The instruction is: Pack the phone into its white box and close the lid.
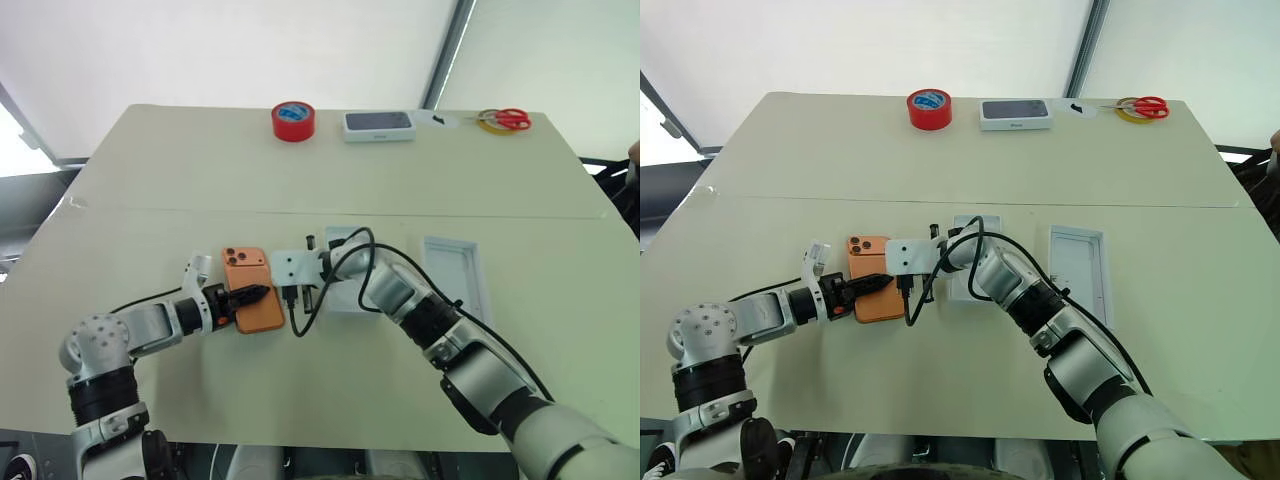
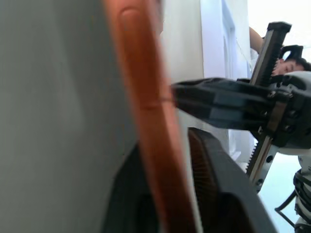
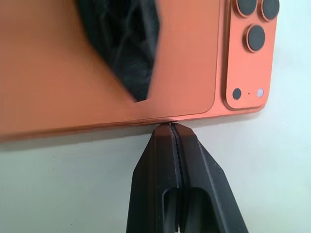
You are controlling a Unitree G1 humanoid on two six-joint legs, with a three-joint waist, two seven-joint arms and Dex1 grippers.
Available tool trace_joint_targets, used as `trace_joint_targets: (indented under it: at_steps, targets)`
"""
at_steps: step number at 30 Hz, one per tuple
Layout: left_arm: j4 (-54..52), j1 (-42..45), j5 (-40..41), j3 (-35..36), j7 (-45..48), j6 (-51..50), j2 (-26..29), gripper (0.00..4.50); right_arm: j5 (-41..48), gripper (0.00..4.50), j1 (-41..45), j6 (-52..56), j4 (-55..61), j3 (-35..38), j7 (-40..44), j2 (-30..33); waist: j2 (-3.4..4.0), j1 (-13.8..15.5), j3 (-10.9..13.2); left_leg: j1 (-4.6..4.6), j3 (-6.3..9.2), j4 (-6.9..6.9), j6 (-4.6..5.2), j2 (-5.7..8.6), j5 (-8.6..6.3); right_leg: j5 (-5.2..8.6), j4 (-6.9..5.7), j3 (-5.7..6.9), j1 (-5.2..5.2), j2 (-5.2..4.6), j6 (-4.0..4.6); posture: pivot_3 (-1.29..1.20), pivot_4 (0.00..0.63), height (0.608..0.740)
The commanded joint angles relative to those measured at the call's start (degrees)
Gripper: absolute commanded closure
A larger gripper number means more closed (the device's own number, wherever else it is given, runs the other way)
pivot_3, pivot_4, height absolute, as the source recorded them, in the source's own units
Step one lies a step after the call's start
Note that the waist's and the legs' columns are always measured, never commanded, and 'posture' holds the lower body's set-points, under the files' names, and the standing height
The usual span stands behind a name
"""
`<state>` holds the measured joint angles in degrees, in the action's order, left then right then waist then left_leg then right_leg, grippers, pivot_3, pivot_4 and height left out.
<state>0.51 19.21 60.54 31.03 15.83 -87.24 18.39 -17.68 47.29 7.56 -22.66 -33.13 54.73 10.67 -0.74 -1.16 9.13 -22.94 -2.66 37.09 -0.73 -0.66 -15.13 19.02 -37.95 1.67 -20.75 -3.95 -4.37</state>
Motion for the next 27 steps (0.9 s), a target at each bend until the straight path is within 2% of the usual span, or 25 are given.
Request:
trace_joint_targets:
  at_steps: [1,6,7,9,14,15,18,20,21,22,23,26,27]
  targets:
    - [1.04,0.16,1.18,1.90,-0.06,0.27,-0.38,3.38,-0.17,4.50,-0.26,-0.65,1.31,0.28,-0.35,0.25,0.00,-0.03,0.00,-0.04,0.00,0.00,-0.01,0.00,0.01,0.00,0.00,0.00,-0.04,0.00,0.00,0.00,0.150,0.740]
    - [2.93,0.23,1.86,3.61,-0.48,0.43,-0.73,3.38,-0.05,4.50,-0.29,-0.73,1.57,0.42,-0.47,0.28,0.00,-0.05,0.00,-0.18,0.00,0.00,-0.04,0.00,0.03,0.00,-0.02,0.00,-0.22,0.00,0.00,0.00,0.150,0.740]
    - [3.27,0.20,2.20,4.08,-0.74,0.53,-0.98,3.90,0.04,4.50,-0.34,-0.62,1.68,0.44,-0.41,0.26,0.00,-0.03,0.00,-0.18,0.00,0.00,-0.04,0.00,0.03,0.00,-0.02,0.00,-0.22,0.00,0.00,0.00,0.150,0.740]
    - [3.64,0.08,2.55,4.46,-1.20,0.69,-1.14,4.46,0.00,4.50,-0.38,-0.69,1.79,0.42,-0.50,0.27,0.00,-0.02,0.00,-0.18,0.00,0.00,-0.05,0.00,0.04,0.00,-0.02,0.00,-0.20,0.00,0.00,0.00,0.150,0.740]
    - [1.91,-1.58,2.18,3.37,-0.02,3.81,-1.20,4.46,0.43,4.50,-0.65,-1.04,2.22,1.19,-1.48,0.11,0.00,-0.10,0.00,-0.18,0.00,-0.01,-0.06,-0.01,0.05,0.00,-0.03,0.00,-0.22,0.00,0.00,0.00,0.150,0.740]
    - [1.53,-2.09,2.34,3.25,0.27,4.14,-1.15,4.46,1.68,4.50,-0.98,-2.39,2.82,2.11,-1.60,0.06,0.00,-0.13,0.00,-0.18,0.00,-0.02,-0.07,-0.01,0.05,0.00,-0.02,0.00,-0.22,0.00,0.00,0.00,0.150,0.740]
    - [-4.38,-5.83,-2.87,-0.50,2.92,14.32,-1.06,4.46,7.89,4.50,-1.61,-1.75,5.16,6.36,-0.12,-0.94,0.01,-0.20,0.00,-0.19,0.00,-0.04,-0.07,-0.01,0.05,0.00,-0.01,-0.01,-0.24,0.00,0.00,0.00,0.150,0.740]
    - [-5.44,-6.90,-0.93,-0.87,5.13,15.36,-0.73,4.46,16.69,4.50,-1.39,5.47,8.40,11.75,4.38,-1.76,0.01,-0.20,0.01,-0.25,0.00,-0.06,-0.11,-0.03,0.06,0.00,-0.01,-0.01,-0.30,0.00,0.01,0.00,0.150,0.740]
    - [-3.01,-5.83,4.46,1.39,5.46,12.47,-0.88,4.46,23.33,4.50,-1.72,9.38,11.43,14.38,9.28,-1.16,0.01,-0.16,0.02,-0.29,0.00,-0.06,-0.13,-0.03,0.08,0.00,-0.01,-0.01,-0.34,0.00,0.01,0.00,0.150,0.740]
    - [-1.52,-4.83,9.41,3.47,5.25,11.24,-1.43,4.50,26.49,3.96,-2.17,12.84,13.99,15.17,12.73,0.50,0.01,-0.08,0.02,-0.33,0.01,-0.06,-0.13,-0.04,0.08,0.00,-0.02,-0.01,-0.38,0.00,0.01,0.00,0.150,0.740]
    - [-1.38,-4.25,11.42,4.12,5.03,10.86,-1.49,4.50,27.42,3.62,-2.63,14.92,15.50,14.88,14.79,2.27,0.01,-0.02,0.03,-0.42,0.03,-0.05,-0.12,-0.05,0.08,0.00,-0.02,0.00,-0.49,0.01,0.01,0.00,0.150,0.740]
    - [-4.16,-3.53,12.22,1.41,5.17,11.08,-0.66,4.50,27.28,2.07,-5.29,14.43,18.85,14.16,16.82,7.16,-0.03,0.36,0.04,-0.47,0.03,-0.02,0.32,-0.05,-0.17,0.00,0.03,0.00,-0.50,0.00,0.01,0.00,0.150,0.740]
    - [-5.23,-3.50,11.67,-0.02,5.48,11.43,-0.26,4.50,26.94,2.07,-6.23,12.96,19.72,14.04,17.09,8.58,-0.05,0.40,0.05,-0.48,0.03,-0.02,0.34,-0.04,-0.18,0.00,0.10,0.00,-0.46,-0.03,0.01,0.00,0.150,0.740]
